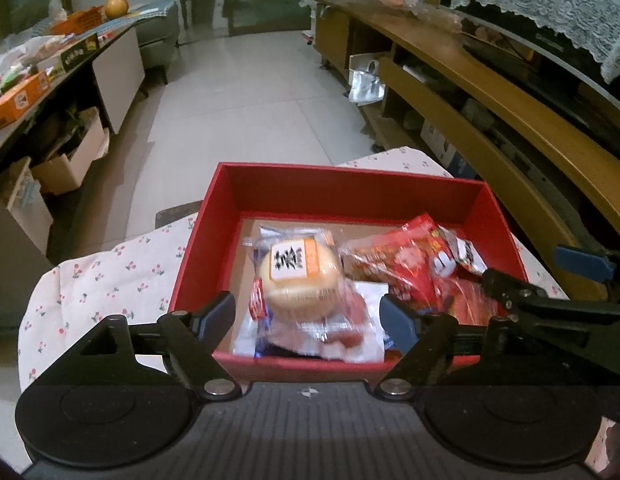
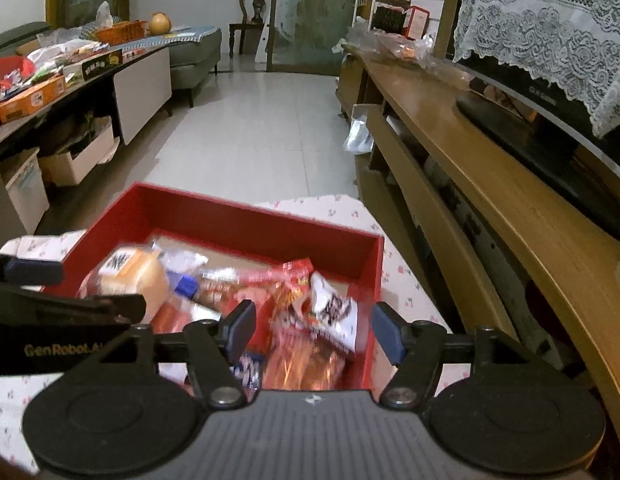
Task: Organize snacks
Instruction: 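Move the left tool to the gold pastry while the right tool moves to the Kaprons wafer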
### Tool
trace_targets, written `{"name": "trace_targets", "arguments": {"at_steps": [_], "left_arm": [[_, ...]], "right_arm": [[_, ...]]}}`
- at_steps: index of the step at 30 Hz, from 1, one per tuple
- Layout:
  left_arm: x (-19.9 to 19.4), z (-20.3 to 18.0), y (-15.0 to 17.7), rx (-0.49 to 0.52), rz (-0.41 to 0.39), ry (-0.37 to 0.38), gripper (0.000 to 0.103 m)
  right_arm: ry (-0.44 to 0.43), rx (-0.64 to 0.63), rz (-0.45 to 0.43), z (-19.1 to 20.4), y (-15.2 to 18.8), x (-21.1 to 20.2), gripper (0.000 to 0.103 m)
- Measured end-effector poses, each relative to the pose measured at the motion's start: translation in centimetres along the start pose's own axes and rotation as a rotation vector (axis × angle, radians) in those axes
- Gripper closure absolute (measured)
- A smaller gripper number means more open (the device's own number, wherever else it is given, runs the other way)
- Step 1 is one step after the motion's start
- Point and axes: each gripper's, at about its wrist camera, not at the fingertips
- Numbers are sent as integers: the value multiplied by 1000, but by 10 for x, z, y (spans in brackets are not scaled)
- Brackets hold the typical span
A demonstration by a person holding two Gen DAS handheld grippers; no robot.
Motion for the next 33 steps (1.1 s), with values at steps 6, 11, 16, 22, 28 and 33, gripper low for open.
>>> {"name": "trace_targets", "arguments": {"at_steps": [6, 11, 16, 22, 28, 33], "left_arm": [[-7, 3, 15, 11, 23, 8, 19], [-8, 7, 24, 11, 40, 1, 18], [-7, 10, 32, 10, 58, -5, 18], [-2, 14, 44, -2, 100, -16, 18], [7, 25, 58, -37, 170, -32, 18], [20, 32, 67, -85, 242, -44, 18]], "right_arm": [[-12, -9, 30, 5, 15, -9, 36], [-4, -27, 30, 11, 21, -18, 35], [0, -45, 34, 14, 27, -22, 34], [-1, -61, 69, 15, 37, -21, 33], [-13, -37, 98, 5, 46, -18, 33], [-35, -21, 113, 1, 50, -16, 33]]}}
Point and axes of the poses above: each gripper's, at about its wrist camera, not at the fingertips, and x roughly the way its jaws point, z to its left, y to its underside, and after that the axes turned 15 degrees about -x, right-handed
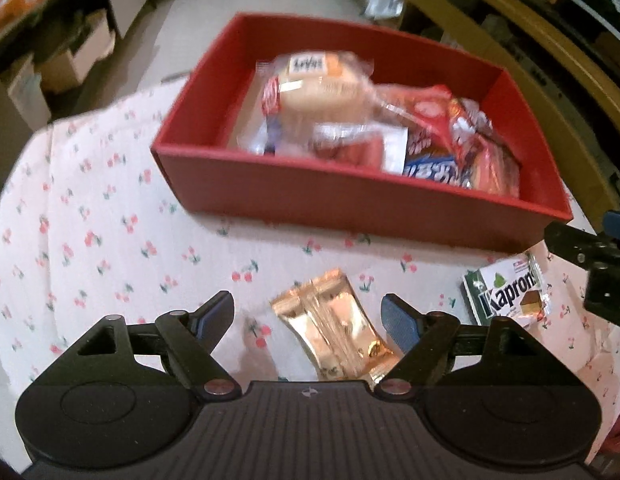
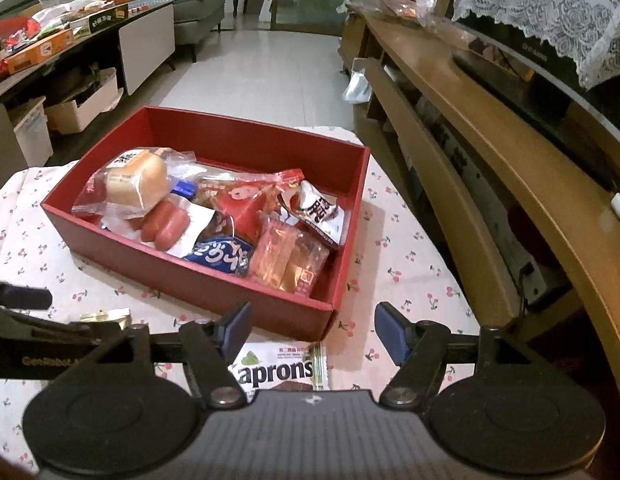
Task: Organize snacks
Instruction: 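Move the left tool to the gold pastry while the right tool moves to the Kaprons wafer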
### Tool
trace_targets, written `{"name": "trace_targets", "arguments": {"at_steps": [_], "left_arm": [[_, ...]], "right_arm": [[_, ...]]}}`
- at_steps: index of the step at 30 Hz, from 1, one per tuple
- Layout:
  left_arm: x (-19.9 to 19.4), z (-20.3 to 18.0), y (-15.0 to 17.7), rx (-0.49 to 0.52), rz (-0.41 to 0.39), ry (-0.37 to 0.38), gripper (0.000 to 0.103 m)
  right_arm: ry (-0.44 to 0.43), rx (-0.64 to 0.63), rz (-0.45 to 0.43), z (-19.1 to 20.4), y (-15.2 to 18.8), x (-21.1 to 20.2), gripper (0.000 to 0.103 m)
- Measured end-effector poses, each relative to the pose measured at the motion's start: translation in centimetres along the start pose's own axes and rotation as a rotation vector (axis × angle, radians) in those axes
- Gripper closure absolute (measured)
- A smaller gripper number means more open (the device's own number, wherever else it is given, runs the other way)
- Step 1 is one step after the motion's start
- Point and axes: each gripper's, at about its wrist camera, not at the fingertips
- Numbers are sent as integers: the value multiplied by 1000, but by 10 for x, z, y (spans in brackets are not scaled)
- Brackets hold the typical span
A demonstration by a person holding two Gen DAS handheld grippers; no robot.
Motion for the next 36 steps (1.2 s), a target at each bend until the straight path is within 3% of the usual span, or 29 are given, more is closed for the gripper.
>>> {"name": "trace_targets", "arguments": {"at_steps": [5, 10, 13, 17, 20, 30, 36], "left_arm": [[14, -4, 4, -17, 50, -7, 17], [19, -16, 12, 11, 13, -41, 14], [16, -24, 18, 81, -16, -59, 29], [6, -25, 25, 121, 3, -25, 50], [1, -21, 32, 136, 15, -20, 53], [-7, -5, 38, 143, 35, -1, 53], [-6, -6, 37, 157, 39, 5, 49]], "right_arm": [[-18, 10, 18, -4, 3, 4, 33], [-37, 35, 46, -11, 6, 13, 33], [-64, 58, 66, -15, 8, 18, 33], [-109, 116, 101, -25, 12, 28, 33], [-151, 167, 139, -32, 16, 42, 33], [-291, 273, 203, -30, 18, 76, 33], [-330, 169, 210, -11, 25, 60, 28]]}}
Point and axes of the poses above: each gripper's, at about its wrist camera, not at the fingertips, and x roughly the way its jaws point, z to its left, y to its underside, and after that the axes turned 15 degrees about -x, right-handed
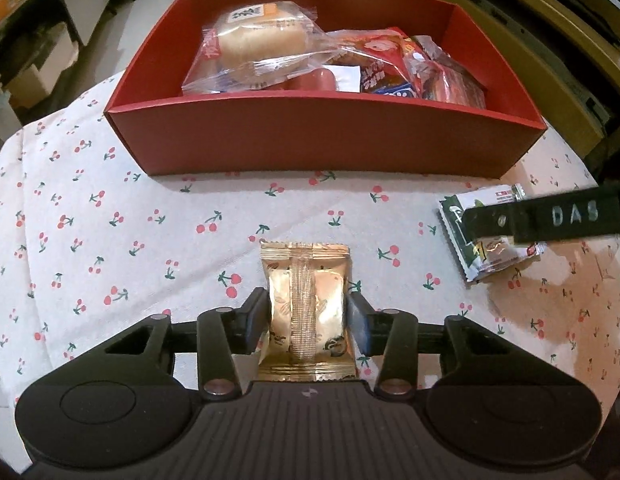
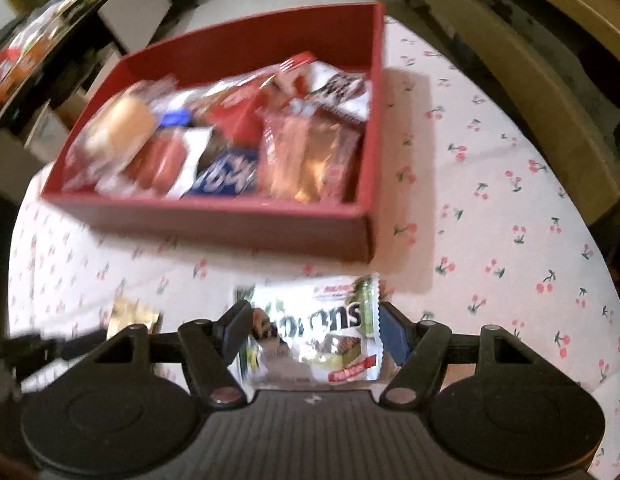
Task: Organize snacks
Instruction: 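Move the left tool to the gold pastry while the right tool moves to the Kaprons wafer, then grasp the gold pastry with the left tool while the right tool grasps the Kaprons wafer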
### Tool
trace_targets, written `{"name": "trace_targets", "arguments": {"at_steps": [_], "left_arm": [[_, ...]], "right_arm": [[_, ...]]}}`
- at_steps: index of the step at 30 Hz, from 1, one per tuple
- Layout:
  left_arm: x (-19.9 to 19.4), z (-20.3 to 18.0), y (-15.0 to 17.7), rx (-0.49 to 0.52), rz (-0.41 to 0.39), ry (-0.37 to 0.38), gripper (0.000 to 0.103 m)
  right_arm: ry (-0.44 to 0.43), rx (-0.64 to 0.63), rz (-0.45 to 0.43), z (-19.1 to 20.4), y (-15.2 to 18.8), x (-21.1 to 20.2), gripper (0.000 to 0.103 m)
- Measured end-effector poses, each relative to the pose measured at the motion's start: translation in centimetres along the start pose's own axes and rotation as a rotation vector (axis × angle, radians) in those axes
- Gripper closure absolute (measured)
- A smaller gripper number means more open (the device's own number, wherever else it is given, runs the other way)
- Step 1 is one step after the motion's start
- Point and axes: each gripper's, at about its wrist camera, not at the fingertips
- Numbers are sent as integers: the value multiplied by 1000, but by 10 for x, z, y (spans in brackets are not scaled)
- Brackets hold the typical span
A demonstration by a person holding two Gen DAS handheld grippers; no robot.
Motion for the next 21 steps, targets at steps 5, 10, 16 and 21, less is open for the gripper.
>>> {"name": "trace_targets", "arguments": {"at_steps": [5, 10, 16, 21], "left_arm": [[2, -5, 2, 10, 4, 11, 32], [4, -10, 4, 33, -4, -2, 29], [0, -14, 8, 62, -11, -9, 54], [-3, -13, 13, 78, -16, -18, 56]], "right_arm": [[37, -70, 22, 11, -6, 10, 20], [66, -102, 20, 19, -10, 15, 20], [82, -134, -6, 30, 0, 6, 38], [87, -123, -40, 28, 9, -8, 49]]}}
Point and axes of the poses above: each gripper's, at about its wrist camera, not at the fingertips, and x roughly the way its jaws point, z to its left, y to its underside, and after that the axes turned 15 degrees about -x, right-handed
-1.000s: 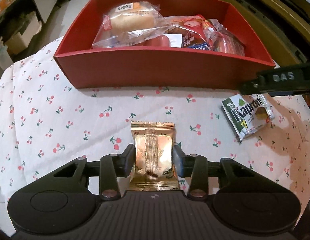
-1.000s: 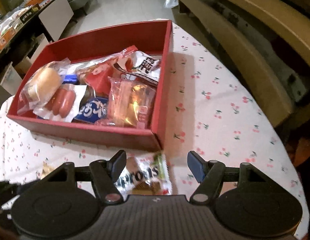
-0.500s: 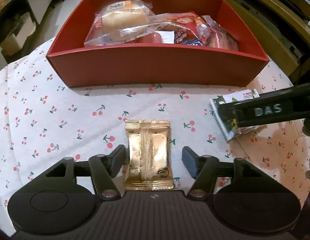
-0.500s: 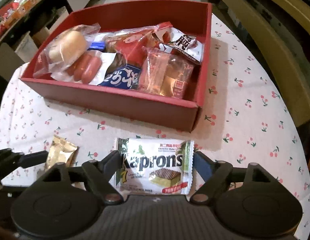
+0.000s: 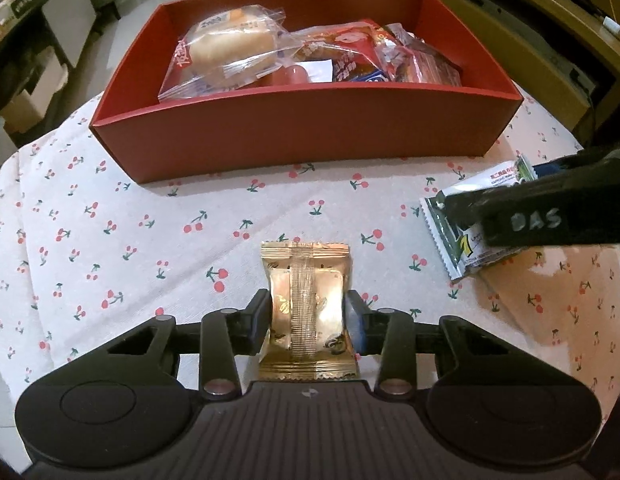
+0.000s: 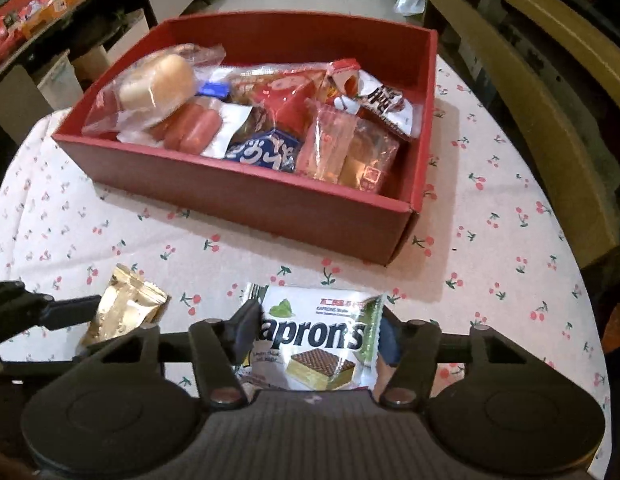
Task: Organize snacks
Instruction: 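Grasp the gold pastry with the left tool while the right tool grasps the Kaprons wafer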
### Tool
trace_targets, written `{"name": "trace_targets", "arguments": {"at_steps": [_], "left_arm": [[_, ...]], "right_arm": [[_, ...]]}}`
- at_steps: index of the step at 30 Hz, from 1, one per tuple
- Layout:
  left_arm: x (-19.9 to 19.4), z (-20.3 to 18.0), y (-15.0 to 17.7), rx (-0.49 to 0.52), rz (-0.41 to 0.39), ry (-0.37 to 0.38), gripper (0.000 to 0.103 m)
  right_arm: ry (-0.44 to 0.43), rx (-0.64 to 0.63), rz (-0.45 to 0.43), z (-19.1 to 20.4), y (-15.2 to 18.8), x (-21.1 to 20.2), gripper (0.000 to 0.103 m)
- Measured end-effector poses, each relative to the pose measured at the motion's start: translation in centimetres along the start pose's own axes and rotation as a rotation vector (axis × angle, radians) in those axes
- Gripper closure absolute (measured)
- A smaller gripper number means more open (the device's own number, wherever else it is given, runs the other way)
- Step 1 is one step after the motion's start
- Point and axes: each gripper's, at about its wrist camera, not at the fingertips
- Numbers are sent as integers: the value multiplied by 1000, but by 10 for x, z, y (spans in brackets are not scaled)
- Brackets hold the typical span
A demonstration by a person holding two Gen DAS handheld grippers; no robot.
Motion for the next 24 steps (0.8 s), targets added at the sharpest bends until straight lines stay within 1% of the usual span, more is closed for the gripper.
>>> {"name": "trace_targets", "arguments": {"at_steps": [2, 6, 8, 9, 12, 13, 15, 18, 19, 20, 22, 24], "left_arm": [[-3, 1, 1, 3, -7, -2, 56], [-6, 1, 2, 10, -15, -5, 56], [-5, 3, 3, 9, -9, -2, 55], [-5, 3, 3, 9, -6, -1, 55], [-4, 7, 1, 5, 2, 9, 55], [-3, 8, 1, 2, 5, 12, 55], [-4, 11, -1, -3, 8, 16, 55], [-6, 13, 0, -6, 10, 20, 54], [-6, 13, 1, -4, 11, 21, 54], [-6, 14, 1, -3, 11, 22, 53], [-6, 15, 1, -3, 14, 24, 53], [-7, 16, 1, -5, 15, 26, 53]], "right_arm": [[0, 12, -15, -2, 0, -6, 55], [12, -15, -15, 1, 0, -5, 55], [-23, -22, -1, -1, -2, -3, 53], [-46, -32, 24, -1, -1, -2, 49], [-58, -11, 46, -4, 10, -3, 44], [-70, -3, 46, -3, 15, -4, 44], [-123, 32, 64, -2, 25, -7, 44], [-206, 58, 131, 4, 40, -11, 43], [-212, 52, 146, 7, 44, -13, 42], [-200, 38, 151, 10, 45, -16, 40], [-156, -30, 148, 17, 47, -24, 35], [-142, -135, 158, 24, 50, -29, 23]]}}
Point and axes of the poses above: each gripper's, at about its wrist camera, not at the fingertips, and x roughly the way its jaws point, z to its left, y to its underside, and after that the axes turned 15 degrees about -x, right-handed
